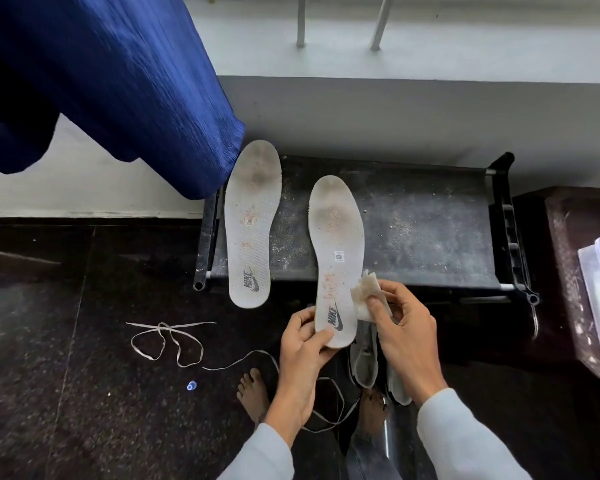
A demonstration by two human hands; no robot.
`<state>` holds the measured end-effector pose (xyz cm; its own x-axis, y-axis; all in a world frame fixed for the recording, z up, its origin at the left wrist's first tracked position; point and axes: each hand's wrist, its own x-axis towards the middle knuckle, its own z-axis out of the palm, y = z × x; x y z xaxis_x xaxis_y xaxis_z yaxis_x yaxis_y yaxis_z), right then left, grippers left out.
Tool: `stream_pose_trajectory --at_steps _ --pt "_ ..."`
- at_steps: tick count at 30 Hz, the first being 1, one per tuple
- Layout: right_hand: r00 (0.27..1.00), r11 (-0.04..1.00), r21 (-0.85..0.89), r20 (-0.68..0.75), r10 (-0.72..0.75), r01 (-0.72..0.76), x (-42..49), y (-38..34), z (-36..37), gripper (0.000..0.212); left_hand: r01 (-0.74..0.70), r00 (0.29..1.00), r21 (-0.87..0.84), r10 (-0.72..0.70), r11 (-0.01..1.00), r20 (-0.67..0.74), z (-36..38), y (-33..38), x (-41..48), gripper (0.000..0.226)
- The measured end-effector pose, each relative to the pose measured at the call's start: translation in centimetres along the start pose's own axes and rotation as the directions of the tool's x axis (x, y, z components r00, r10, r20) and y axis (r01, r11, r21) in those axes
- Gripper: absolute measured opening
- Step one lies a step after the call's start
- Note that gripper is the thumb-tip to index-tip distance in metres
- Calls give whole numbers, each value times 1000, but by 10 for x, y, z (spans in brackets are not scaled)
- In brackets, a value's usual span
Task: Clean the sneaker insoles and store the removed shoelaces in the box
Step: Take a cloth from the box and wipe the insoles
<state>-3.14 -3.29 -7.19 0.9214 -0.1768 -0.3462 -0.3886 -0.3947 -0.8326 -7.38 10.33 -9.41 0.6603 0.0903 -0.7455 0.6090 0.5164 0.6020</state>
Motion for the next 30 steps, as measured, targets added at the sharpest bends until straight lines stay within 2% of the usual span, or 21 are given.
stream_pose_trajectory --at_steps 4,8,11,15,20,22,25,27,30 --pt "1000 1000 17 4 13 -13 -1 5 -4 18 -69 988 261 102 963 -117 -1 3 14 16" --pt "1000 1000 23 5 17 -17 -2 8 -8 18 -141 951 458 249 878 -185 5 12 25 20" --pt "1000 1000 15 3 18 -18 -3 8 -10 19 -173 935 493 300 852 -190 9 17 32 19" --pt "1000 1000 -20 -5 -14 14 -1 8 -11 18 -158 939 477 280 865 -198 11 17 39 21" --pt "978 968 -139 27 -208 209 -2 2 -11 20 -139 957 389 225 911 -185 8 17 37 18" --pt "939 919 -195 53 -340 344 -4 -2 -10 21 -142 963 359 213 923 -168 8 17 33 18" --pt "819 772 -274 185 -543 574 -11 -2 -8 22 -145 973 303 191 942 -129 8 18 26 22" --pt "753 682 -319 292 -590 658 -14 1 -8 20 -146 978 272 180 951 -104 7 21 20 24" --pt "700 605 -353 365 -614 714 -10 2 -9 17 -156 982 256 177 954 -61 6 26 13 29"
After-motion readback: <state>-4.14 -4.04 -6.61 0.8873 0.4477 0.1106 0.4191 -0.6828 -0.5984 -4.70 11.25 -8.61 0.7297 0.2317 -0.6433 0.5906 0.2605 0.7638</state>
